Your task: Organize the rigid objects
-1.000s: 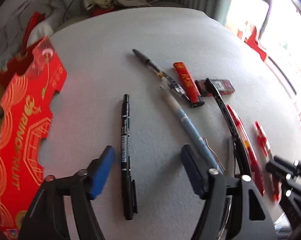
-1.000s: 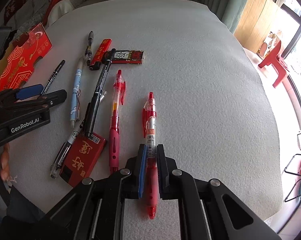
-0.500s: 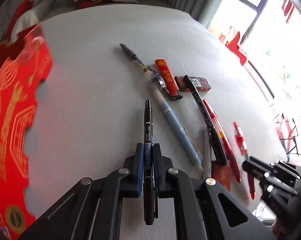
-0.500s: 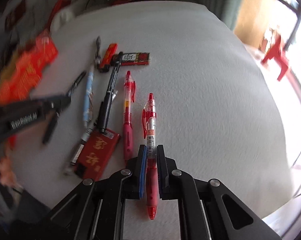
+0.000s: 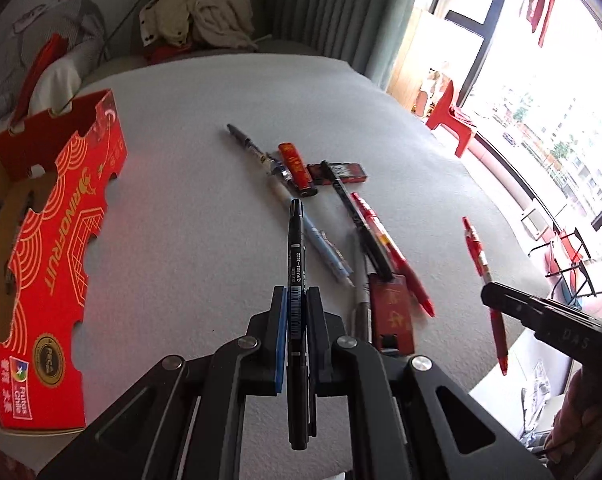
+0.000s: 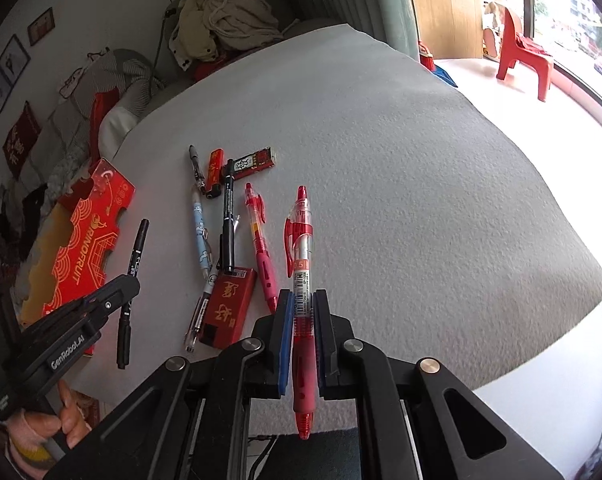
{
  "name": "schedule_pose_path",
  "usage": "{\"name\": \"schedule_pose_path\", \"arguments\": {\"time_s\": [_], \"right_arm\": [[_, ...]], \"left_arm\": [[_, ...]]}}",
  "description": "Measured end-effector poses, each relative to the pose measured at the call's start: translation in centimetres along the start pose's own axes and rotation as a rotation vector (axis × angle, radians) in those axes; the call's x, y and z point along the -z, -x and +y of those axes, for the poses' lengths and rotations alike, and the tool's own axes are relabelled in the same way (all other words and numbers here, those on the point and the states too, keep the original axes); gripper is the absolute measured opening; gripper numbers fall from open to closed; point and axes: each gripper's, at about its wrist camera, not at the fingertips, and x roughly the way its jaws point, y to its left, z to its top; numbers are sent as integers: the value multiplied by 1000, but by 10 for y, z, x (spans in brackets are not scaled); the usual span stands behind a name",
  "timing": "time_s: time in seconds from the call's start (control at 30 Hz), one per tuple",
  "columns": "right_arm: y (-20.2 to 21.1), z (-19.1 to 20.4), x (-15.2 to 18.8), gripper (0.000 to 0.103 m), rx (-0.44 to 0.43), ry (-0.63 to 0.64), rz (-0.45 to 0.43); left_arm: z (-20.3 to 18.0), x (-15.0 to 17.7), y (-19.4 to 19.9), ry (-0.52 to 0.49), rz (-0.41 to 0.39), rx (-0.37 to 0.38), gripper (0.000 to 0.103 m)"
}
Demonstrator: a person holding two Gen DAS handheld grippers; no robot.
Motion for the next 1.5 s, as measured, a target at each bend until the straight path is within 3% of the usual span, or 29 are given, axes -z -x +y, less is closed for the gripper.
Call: {"name": "schedule_pose_path", "arguments": {"time_s": [0.27, 1.0, 1.5], "right_arm": [[6, 3, 9, 11, 23, -23, 6], [20, 55, 6, 11, 49, 28, -20], [29, 110, -4, 11, 16, 97, -65]], "left_arm": [[-23, 7, 24, -102, -57, 19, 9], [14, 3, 71, -25, -187, 83, 10], [34, -6, 109, -4, -293, 78, 10]]}}
